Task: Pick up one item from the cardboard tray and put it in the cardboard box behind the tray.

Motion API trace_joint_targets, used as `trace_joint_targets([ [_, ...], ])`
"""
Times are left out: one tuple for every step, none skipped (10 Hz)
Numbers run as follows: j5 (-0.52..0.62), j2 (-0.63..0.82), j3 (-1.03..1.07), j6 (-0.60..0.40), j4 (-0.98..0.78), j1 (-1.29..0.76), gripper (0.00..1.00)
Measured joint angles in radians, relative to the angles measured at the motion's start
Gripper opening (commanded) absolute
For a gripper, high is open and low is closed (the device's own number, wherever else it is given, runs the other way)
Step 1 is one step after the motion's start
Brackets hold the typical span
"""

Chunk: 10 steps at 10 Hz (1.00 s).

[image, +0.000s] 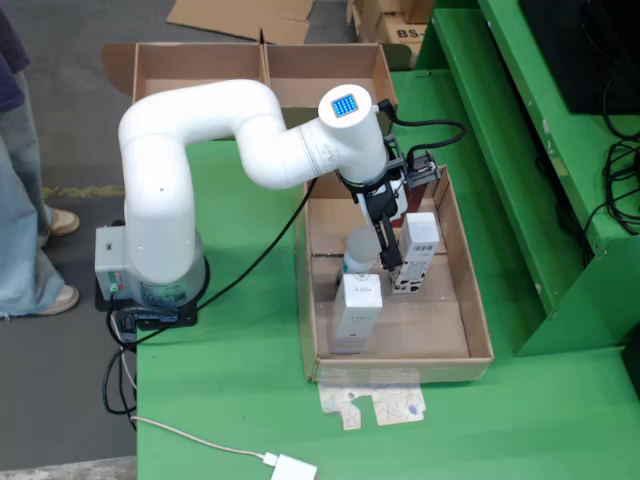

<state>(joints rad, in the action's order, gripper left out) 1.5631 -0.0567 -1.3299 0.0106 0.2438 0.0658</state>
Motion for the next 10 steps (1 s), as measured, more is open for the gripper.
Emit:
trace_joint_targets([
  [-0.008,-0.001,0.015,0.009,0.003,0.025,1.00],
  [-0.011,-0.009,0.020,0.015,0.000,0.035,1.00],
  [-0.034,-0.043,0.060,0.026,-0.002,0.058,1.00],
  [-0.029,-0.066,0.115,0.028,-0.009,0.089,1.00],
  [-0.040,-0.097,0.158,0.035,-0.021,0.094,1.00],
  [-0.035,-0.117,0.192,0.038,-0.035,0.104,1.00],
  [-0.052,-0.120,0.218,0.046,-0.041,0.112,1.00],
  [-0.049,-0.155,0.253,0.047,-0.069,0.118,1.00],
  [-0.054,-0.195,0.293,0.049,-0.083,0.121,1.00],
  [-0.058,-0.239,0.353,0.052,-0.103,0.124,1.00],
])
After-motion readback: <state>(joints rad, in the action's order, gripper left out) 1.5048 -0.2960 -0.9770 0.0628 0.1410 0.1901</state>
